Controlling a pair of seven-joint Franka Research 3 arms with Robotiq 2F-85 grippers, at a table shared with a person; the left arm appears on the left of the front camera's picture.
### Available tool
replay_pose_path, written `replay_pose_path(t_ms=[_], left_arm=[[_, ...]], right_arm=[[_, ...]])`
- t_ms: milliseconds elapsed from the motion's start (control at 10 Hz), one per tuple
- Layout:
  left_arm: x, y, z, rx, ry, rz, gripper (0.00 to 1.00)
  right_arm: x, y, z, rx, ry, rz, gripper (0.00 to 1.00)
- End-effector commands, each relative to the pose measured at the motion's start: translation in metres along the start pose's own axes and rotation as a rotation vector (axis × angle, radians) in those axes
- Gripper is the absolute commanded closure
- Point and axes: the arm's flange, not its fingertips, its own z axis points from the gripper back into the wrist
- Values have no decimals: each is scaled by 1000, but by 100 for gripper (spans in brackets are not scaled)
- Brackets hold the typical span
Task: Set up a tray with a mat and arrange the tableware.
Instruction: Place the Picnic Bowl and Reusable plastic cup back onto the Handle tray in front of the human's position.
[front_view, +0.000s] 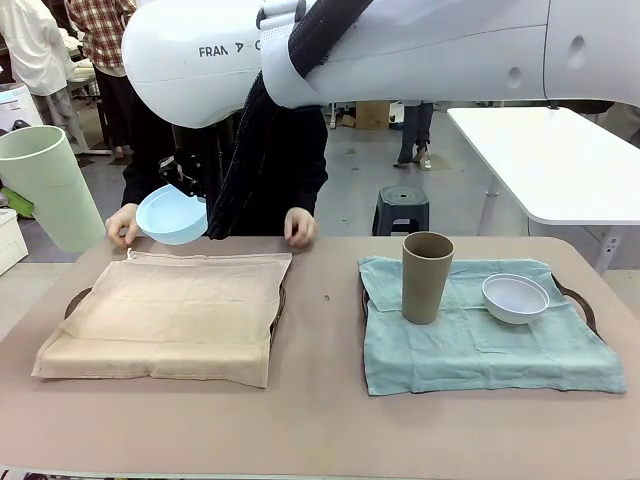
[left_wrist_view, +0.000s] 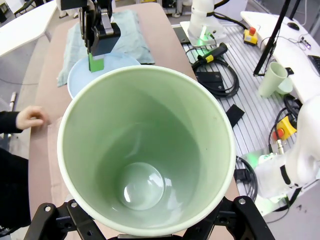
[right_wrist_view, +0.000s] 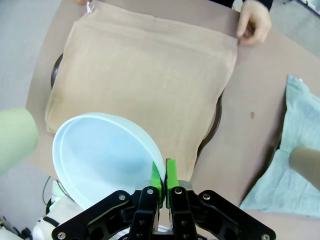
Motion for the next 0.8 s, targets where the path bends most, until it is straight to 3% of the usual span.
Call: replay_pose_path(t_ms=[0,400,500,700], left_arm=[[2,-1,2,-1,10,-15,100],[2,-1,2,-1,10,-15,100],[0,0,0,0,0,0,15],[-31,17,-21,43,30,-54,15]], right_arm=[[5,3,2,14,2,6,100],[5,3,2,14,2,6,100],[0,0,0,0,0,0,95],[16,-15,-35,24,33,-6,95]])
